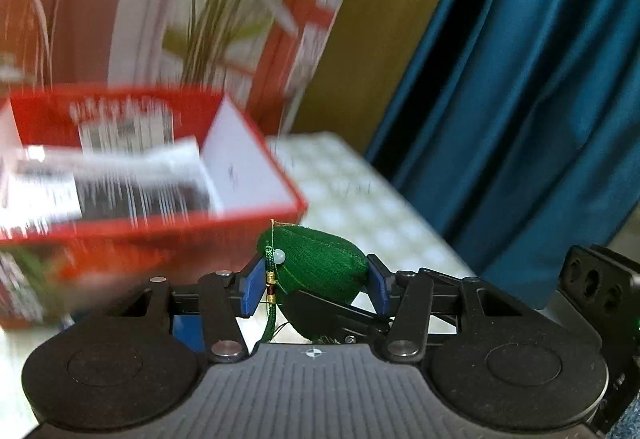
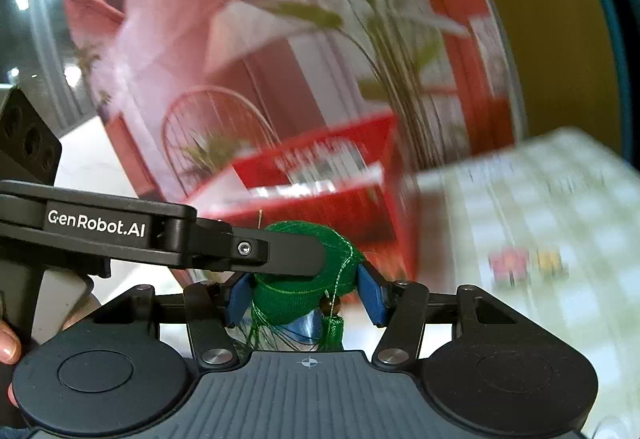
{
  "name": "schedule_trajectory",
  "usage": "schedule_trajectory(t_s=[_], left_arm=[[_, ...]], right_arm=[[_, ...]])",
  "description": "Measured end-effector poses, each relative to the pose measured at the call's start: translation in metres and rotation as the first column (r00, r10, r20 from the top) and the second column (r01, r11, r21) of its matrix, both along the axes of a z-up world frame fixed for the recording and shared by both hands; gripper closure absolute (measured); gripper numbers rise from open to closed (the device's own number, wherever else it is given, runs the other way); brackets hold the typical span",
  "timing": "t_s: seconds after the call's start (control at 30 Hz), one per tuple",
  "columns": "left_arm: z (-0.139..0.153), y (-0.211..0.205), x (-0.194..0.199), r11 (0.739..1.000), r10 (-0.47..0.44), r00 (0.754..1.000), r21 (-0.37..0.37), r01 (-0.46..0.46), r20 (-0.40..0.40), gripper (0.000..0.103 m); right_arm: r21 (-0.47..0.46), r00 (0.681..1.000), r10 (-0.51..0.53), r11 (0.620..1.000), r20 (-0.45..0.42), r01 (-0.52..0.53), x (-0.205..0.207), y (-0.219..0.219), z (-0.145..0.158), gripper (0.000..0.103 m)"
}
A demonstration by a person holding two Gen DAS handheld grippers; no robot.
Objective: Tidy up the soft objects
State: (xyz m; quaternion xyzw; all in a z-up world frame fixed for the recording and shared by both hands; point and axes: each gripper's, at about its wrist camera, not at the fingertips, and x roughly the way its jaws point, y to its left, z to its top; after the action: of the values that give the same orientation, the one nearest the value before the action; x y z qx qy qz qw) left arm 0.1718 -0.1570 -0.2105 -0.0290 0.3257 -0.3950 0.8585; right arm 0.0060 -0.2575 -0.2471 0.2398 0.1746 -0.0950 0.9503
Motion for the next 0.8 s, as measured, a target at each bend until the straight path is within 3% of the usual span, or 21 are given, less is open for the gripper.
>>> schedule_trajectory(t_s=[0.2,0.5,0.63,0.8], left_arm=[[0.051,0.012,0.006,0.996,0.049,0.99,-0.079,-0.039,0.129,0.049],[0.109,0.017,0.031,0.987,0.124,0.947,-0.135,-0.087,0.298,0.049],[0.113,0.019,0.045,0.984,0.138,0.943,-0.149,-0.097,0.302,0.049],[0.102,0.016,0.064,0.988,0.123,0.957,-0.127,-0.092,0.262,0.049]], right_arm=[[-0.133,0.995,0.065,0.99,0.077,-0.054,0.024,-0.006,0.059,0.051],[-0.302,0.98,0.118,0.951,0.161,-0.065,0.082,-0.014,0.133,0.051],[-0.353,0.978,0.126,0.934,0.164,-0.061,0.103,-0.016,0.149,0.051],[-0.37,0.982,0.119,0.927,0.146,-0.057,0.122,-0.02,0.143,0.051]])
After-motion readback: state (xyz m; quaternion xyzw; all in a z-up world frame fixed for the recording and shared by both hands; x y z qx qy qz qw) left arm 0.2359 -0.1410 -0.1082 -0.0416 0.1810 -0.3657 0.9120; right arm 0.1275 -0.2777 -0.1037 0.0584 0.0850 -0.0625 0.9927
